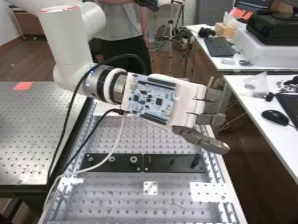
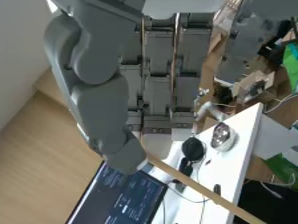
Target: Grab the chopstick and place it in the clear container
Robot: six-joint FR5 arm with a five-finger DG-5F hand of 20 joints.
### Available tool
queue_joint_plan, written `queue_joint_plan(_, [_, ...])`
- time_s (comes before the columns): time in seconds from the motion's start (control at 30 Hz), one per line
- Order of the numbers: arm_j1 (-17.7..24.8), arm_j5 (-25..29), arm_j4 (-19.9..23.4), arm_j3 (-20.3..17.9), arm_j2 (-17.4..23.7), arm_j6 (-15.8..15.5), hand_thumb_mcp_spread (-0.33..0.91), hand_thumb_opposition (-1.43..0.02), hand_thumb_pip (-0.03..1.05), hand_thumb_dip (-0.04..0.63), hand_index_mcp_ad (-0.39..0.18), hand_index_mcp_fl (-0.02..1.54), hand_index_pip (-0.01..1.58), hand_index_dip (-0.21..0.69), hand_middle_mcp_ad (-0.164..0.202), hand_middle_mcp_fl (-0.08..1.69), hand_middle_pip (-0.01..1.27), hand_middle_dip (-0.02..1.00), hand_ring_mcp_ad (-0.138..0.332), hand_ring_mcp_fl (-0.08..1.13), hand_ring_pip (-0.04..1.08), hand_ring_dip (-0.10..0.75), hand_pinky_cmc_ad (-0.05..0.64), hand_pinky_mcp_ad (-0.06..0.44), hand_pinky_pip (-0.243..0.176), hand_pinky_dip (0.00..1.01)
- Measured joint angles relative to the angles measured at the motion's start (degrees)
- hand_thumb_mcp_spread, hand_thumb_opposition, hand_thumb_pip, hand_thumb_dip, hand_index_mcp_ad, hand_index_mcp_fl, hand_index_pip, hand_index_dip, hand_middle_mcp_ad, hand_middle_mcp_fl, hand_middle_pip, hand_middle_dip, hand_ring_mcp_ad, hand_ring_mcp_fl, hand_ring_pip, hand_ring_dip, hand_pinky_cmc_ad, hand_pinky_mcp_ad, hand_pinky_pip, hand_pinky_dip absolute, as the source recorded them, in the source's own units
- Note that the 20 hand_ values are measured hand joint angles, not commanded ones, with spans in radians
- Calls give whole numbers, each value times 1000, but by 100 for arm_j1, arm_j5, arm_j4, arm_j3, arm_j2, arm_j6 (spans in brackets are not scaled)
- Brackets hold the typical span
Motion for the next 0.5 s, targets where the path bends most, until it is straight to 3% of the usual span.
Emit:
queue_joint_plan(0.27, [409, 367, 88, -461, 366, -112, 719, -1019, 490, 346, -9, 798, 1051, 140, -3, 1058, 552, 721, -40, 880, 89, 499, 372, 281, 98, 176])
queue_joint_plan(0.5, [1008, 1250, 118, -725, 570, 4, 717, -1021, 490, 346, -7, 798, 1051, 140, -2, 1058, 552, 721, -38, 880, 89, 499, 370, 279, 105, 178])
